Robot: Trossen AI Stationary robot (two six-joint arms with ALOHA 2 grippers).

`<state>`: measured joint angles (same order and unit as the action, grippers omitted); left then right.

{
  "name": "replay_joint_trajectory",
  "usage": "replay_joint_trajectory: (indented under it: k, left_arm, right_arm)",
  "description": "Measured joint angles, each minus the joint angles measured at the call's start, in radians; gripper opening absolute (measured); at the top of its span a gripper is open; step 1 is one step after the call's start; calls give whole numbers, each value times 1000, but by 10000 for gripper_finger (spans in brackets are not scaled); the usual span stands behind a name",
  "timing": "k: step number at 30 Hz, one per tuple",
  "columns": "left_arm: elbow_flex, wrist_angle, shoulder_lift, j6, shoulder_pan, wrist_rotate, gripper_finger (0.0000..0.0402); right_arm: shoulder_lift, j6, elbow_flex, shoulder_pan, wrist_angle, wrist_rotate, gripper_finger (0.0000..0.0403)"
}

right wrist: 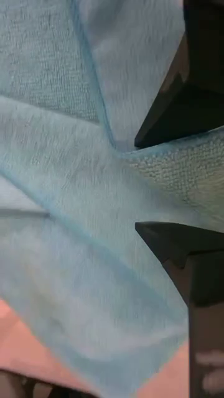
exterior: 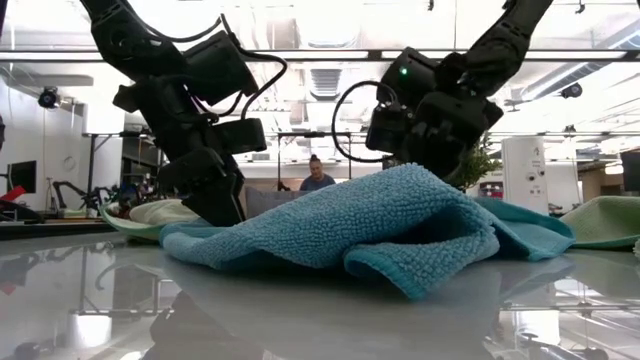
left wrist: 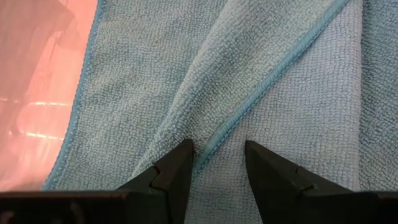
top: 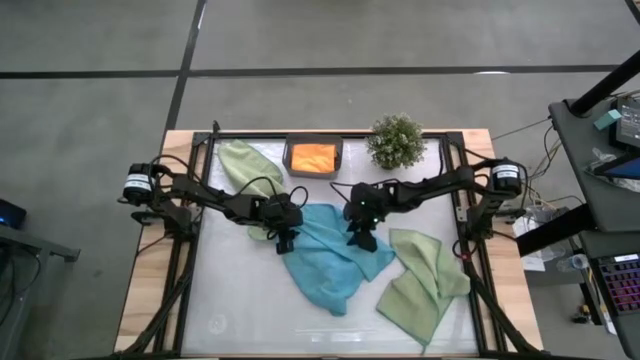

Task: Fold microfiber towels
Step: Fold the left blue microfiber towel

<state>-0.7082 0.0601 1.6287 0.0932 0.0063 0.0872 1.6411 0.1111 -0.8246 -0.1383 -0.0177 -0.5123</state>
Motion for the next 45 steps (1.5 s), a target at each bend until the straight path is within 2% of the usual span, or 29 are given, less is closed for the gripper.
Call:
replay_joint_trajectory:
  k: [8, 13, 20, 23, 31, 33, 37, 41, 45]
  left_arm:
    - [0, 0, 0, -1, 0, 0, 137]
    - [0, -1, 0, -1, 0, 0, 137]
    - [1, -1, 0, 2, 0, 0, 137]
    - [1, -1, 0, 2, 0, 0, 137]
    - [1, 0, 0, 1, 0, 0, 137]
    - [1, 0, 0, 1, 0, 0, 137]
    - [1, 0, 0, -3, 0, 0, 137]
    - [1, 1, 0, -4, 0, 0, 137]
    - [1, 2, 0, -5, 0, 0, 137]
  right_arm:
    - [-90, 29, 0, 24, 98, -18, 194]
    - [-118, 46, 0, 47, 96, -9, 194]
    - [-116, 18, 2, 69, 178, 76, 188]
    - [-116, 7, 2, 68, 173, 87, 161]
    - [-119, 1, 2, 69, 173, 87, 34]
    - [-123, -11, -2, 69, 183, 100, 15]
    - [-128, -41, -28, 68, 268, 216, 12]
    - [-128, -81, -80, 68, 428, 351, 10]
    - [-128, -123, -138, 67, 552, 569, 9]
